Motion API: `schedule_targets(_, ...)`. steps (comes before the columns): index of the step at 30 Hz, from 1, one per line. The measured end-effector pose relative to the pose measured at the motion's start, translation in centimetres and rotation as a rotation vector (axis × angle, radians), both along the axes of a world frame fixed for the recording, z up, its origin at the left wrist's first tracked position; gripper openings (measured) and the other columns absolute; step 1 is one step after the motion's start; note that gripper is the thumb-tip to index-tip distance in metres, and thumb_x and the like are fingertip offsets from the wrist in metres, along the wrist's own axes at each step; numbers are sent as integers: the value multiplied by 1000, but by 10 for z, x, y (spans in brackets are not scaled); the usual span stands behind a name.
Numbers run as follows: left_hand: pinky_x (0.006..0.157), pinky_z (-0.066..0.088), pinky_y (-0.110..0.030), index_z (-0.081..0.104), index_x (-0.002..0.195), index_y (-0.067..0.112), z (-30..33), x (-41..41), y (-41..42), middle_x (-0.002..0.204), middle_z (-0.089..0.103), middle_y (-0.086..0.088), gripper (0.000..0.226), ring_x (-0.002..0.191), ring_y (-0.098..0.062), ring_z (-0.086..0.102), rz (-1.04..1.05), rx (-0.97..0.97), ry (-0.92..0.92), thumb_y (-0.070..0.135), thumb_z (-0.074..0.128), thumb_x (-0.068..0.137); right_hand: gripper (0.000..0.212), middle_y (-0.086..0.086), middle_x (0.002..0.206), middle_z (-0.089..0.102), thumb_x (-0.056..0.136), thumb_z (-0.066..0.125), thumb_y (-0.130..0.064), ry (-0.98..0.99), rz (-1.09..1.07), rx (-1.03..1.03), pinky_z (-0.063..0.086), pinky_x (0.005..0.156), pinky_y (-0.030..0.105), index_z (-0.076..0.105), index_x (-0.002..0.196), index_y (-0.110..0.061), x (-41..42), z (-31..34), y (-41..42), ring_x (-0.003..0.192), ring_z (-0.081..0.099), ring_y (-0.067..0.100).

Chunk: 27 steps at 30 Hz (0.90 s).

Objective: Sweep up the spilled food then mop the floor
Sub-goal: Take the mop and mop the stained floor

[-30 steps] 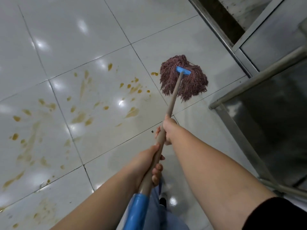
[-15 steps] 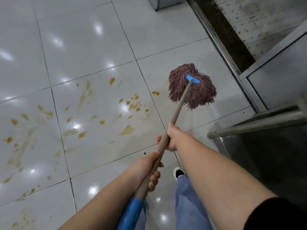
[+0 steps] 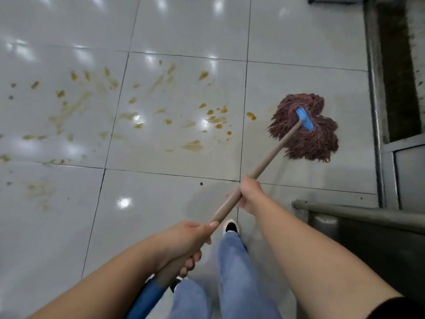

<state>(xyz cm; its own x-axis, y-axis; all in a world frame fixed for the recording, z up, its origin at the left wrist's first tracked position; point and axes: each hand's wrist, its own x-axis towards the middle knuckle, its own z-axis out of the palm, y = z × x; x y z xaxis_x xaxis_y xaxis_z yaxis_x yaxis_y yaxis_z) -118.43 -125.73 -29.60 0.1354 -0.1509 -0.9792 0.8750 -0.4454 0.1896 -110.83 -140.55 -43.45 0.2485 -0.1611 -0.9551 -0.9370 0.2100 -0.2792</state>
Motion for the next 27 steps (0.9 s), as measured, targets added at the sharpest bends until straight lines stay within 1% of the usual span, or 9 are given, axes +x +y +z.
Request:
schedule_targets(2,35,31,-13,53,95,11,6,-27,22,41,40,2,42,30,-10,34,28,26,3,53,44,92,37,8,87,49,99,33,-31,16,98,40,53,65,40,34,130,-11,-22,5,22,89,63,33)
schedule_targets(4,35,30,-14,52,95,12,14,-61,43,41,39,2,43,31,-11,34,68,38,22,54,45,91,30,10,84,53,97,31,-25,24,178,85,51,51,34,40,122,-11,-48,13,43,69,60,26)
schedule_targets(6,35,29,-13,52,95,12,21,-98,62,41,39,2,42,31,-11,33,127,28,51,54,45,91,25,8,74,56,95,29,-20,44,267,132,49,45,29,44,113,-12,-76,24,64,59,59,23)
schedule_targets(8,34,29,-14,52,94,12,29,-136,81,42,39,2,43,31,-11,33,196,15,81,55,45,90,23,7,70,58,94,29,-18,80,356,185,51,45,29,47,107,-11,-104,34,84,59,61,22)
schedule_targets(12,32,31,-15,51,98,12,41,-205,117,44,39,-1,46,31,-14,33,344,-16,149,57,48,87,37,8,78,60,96,28,-17,124,545,285,51,37,25,49,125,-6,-154,47,127,63,61,21)
schedule_targets(15,31,32,-15,49,99,12,47,-240,137,44,38,-2,48,30,-13,33,444,-24,187,58,49,84,30,9,77,58,97,29,-20,139,606,312,51,39,26,46,119,-8,-183,51,156,62,60,22)
schedule_targets(20,33,30,-12,49,94,14,45,-245,132,43,37,-1,42,29,-11,31,548,-30,201,56,46,88,24,9,75,51,99,33,-24,92,498,216,47,44,33,39,118,-11,-192,42,168,58,55,22)
schedule_targets(24,34,30,-13,48,96,14,37,-227,108,43,38,-1,42,29,-11,31,577,-78,186,55,45,90,24,17,72,51,100,34,-26,51,321,198,49,34,26,35,116,-8,-176,36,152,50,57,25)
schedule_targets(27,35,29,-12,48,94,15,33,-201,91,43,38,0,40,28,-11,30,598,-77,194,55,45,90,23,13,68,45,99,38,-24,7,203,166,46,34,21,40,113,-6,-154,29,142,48,49,22)
